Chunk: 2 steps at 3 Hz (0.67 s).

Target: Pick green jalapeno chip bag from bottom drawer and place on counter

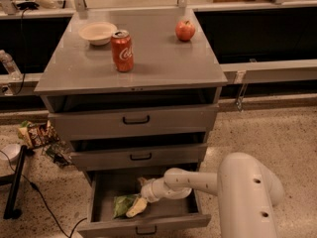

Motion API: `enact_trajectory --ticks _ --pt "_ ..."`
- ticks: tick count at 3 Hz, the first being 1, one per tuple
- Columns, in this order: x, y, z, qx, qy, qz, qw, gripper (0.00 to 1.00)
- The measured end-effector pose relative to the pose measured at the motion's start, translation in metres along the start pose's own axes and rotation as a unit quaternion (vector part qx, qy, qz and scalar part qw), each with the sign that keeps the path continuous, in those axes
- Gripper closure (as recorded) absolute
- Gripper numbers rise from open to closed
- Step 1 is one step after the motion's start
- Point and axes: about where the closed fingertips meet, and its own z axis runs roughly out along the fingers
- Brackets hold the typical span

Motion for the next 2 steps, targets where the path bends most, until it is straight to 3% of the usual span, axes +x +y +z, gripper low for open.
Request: enact_trajectory --ticks 2 --pt "0.026 -0.015 0.055 0.020 0.028 -0.010 0.9993 0.00"
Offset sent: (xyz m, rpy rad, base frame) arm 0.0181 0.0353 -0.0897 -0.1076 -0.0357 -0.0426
